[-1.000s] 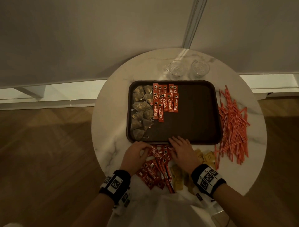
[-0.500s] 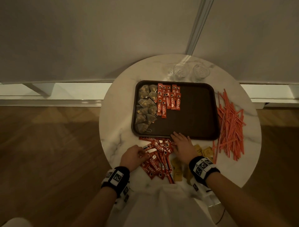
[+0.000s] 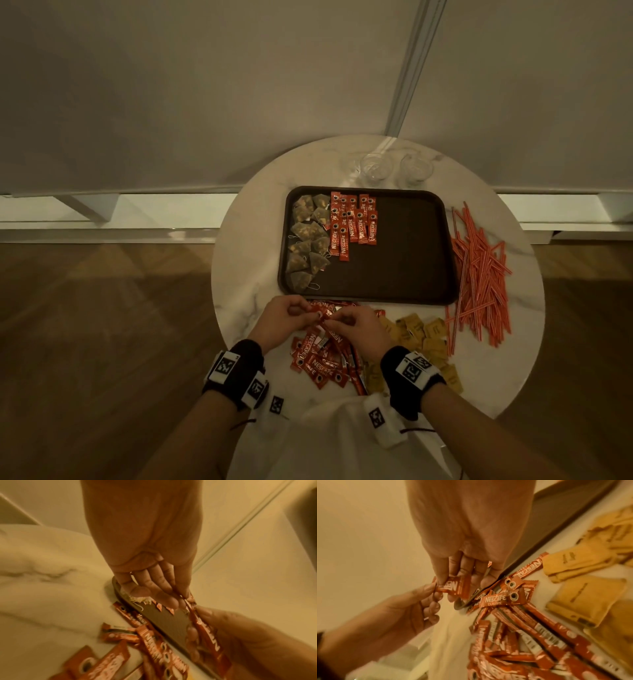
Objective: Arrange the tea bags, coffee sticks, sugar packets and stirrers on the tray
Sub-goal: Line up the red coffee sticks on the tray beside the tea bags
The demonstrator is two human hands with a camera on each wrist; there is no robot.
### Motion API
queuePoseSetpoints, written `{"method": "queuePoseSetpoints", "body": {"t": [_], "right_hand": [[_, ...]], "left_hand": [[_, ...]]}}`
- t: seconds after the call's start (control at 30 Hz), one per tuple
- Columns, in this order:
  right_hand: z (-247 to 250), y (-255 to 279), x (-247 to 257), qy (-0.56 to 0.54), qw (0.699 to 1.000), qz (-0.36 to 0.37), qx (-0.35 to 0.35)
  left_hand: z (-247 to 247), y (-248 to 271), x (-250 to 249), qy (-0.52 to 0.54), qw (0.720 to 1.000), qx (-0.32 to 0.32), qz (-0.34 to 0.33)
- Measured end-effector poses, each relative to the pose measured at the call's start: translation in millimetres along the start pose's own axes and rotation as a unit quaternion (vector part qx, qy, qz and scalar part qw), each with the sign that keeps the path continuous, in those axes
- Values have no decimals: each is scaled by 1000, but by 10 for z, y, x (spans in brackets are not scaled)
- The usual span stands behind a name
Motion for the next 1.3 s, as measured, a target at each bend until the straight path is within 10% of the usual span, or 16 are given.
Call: {"method": "queuePoseSetpoints", "body": {"t": [0.7,1.0,1.3], "right_hand": [[396,-94,-374,-93,989,-69,-87],[913,-450,-521,7,982,-136,-133],[1078,-948,-525,55,973,-150,-164]], "left_hand": [[-287,-508,-293,63,998,-25,11],[-483,-764,-193,-294,954,7,-56],[-667,-783,-26,-429,898,83,-59]]}}
Point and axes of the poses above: each hand's wrist, its own y-axis away from the middle knuckle, its own z-axis out of the back of the hand, x = y × z, the point moved 5 cm from there along -y, towards the middle knuckle, and after that the axes turned 4 degrees about x, right-handed, at the moved point
